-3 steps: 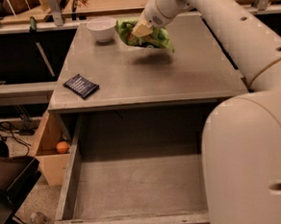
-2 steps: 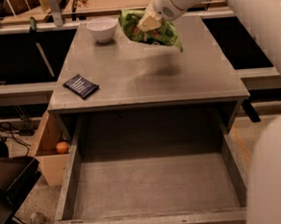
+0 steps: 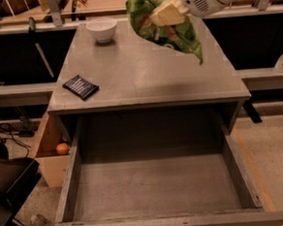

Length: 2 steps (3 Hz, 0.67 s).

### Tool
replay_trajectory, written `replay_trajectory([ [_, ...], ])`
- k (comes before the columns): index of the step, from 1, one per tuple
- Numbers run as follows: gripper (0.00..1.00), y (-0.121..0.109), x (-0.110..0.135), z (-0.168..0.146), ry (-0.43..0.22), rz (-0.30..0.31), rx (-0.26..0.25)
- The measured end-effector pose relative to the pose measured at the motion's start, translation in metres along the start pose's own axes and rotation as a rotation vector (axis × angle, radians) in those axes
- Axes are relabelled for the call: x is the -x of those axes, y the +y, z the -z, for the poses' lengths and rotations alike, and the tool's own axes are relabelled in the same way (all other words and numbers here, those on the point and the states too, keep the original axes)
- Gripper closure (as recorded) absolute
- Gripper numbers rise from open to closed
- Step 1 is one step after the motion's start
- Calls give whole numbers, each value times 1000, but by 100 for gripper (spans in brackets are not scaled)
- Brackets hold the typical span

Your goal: Place green rice chip bag into top drawer

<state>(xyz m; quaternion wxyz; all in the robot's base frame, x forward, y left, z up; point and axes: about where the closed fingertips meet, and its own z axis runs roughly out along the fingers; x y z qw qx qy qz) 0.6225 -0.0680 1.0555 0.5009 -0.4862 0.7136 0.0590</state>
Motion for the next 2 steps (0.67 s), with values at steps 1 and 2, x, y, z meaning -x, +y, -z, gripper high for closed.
replay_trajectory([
  [1,100,59,-29,40,26,-96,49],
  [2,100,113,-85,58,49,-197,146],
])
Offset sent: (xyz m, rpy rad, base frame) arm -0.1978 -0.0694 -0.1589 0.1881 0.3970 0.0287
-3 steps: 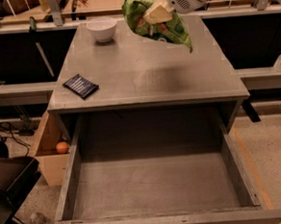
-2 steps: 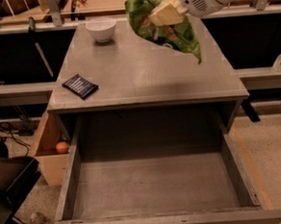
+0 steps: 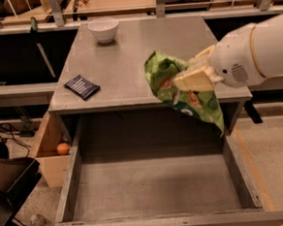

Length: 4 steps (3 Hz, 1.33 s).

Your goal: Place green rice chip bag into top drawer

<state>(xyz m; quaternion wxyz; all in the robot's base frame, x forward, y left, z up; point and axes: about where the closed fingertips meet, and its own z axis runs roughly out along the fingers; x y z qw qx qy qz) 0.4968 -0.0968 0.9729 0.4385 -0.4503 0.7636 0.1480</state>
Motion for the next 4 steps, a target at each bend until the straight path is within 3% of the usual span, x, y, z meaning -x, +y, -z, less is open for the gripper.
replay_trajectory([
  [1,100,40,-59,-10,-38,-46,172],
  [2,84,44,-66,-12,-51,5,196],
  [4,38,47,-62,-12,-48,13,196],
])
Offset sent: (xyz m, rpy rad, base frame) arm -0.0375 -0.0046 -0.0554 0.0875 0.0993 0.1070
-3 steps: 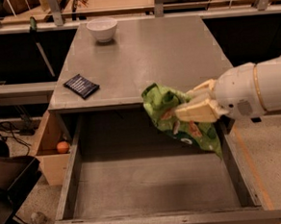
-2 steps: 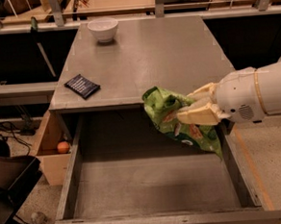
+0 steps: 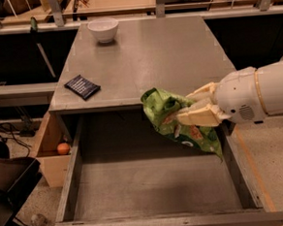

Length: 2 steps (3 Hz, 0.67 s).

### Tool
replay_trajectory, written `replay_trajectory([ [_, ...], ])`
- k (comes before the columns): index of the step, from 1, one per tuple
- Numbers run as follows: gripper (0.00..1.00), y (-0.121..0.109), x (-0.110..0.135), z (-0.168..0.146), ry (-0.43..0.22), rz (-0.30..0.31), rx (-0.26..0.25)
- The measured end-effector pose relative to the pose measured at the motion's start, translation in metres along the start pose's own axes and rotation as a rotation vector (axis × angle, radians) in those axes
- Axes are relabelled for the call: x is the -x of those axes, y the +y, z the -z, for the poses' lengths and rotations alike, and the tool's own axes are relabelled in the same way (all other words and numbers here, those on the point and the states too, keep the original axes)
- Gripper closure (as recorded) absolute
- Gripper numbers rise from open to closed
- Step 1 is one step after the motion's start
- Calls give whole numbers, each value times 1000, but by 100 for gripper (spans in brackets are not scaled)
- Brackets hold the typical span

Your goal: Place green rice chip bag into top drawer

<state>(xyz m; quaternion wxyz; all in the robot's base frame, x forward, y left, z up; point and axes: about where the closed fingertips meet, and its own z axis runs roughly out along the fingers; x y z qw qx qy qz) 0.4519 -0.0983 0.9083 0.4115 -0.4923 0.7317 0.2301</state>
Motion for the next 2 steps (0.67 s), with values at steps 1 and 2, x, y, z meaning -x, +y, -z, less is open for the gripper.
replay_trajectory([
  [1,15,2,2,-1,1,5,1],
  [2,0,3,4,-1,3,10,2],
])
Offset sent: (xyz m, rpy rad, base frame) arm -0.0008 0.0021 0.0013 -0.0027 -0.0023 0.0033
